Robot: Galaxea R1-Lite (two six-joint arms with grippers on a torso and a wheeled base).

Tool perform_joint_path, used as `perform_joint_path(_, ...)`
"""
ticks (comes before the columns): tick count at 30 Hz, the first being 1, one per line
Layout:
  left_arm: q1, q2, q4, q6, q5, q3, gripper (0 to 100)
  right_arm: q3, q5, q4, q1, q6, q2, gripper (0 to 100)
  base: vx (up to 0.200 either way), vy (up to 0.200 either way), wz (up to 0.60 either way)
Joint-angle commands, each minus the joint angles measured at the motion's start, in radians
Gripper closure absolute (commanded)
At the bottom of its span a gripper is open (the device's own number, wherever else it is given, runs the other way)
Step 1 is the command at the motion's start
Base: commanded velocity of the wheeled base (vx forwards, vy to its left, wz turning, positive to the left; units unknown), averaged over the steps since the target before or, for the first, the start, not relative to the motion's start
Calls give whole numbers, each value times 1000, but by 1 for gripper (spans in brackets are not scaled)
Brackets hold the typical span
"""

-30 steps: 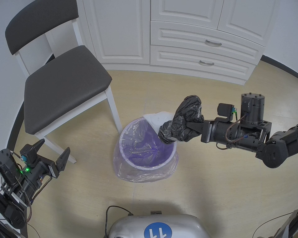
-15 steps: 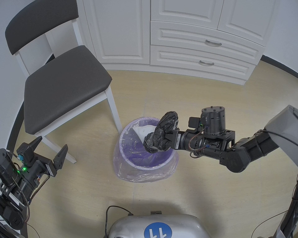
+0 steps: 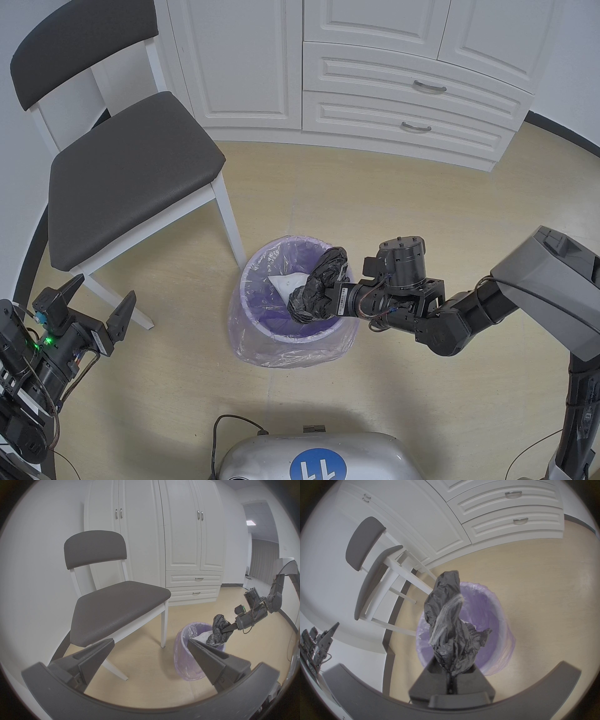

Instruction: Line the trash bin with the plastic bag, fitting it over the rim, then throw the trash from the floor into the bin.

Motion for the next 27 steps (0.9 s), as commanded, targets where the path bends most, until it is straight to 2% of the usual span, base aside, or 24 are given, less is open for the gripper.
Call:
perform_joint_path(1,0,2,0,0,2,18,0,-33,-22,0,0,1,55,100,0,0,0)
perform_joint_path(20,-2,6,4,0,0,18,0,-105,-65,-8,20,1,173,100,0,0,0)
perform_joint_path(22,-2,6,4,0,0,18,0,-122,-86,-9,25,2,188,100,0,0,0)
perform_joint_path(23,-2,6,4,0,0,18,0,-159,-142,-11,36,2,217,100,0,0,0)
perform_joint_path(27,-2,3,4,0,0,18,0,-196,-186,-11,42,25,228,100,0,0,0)
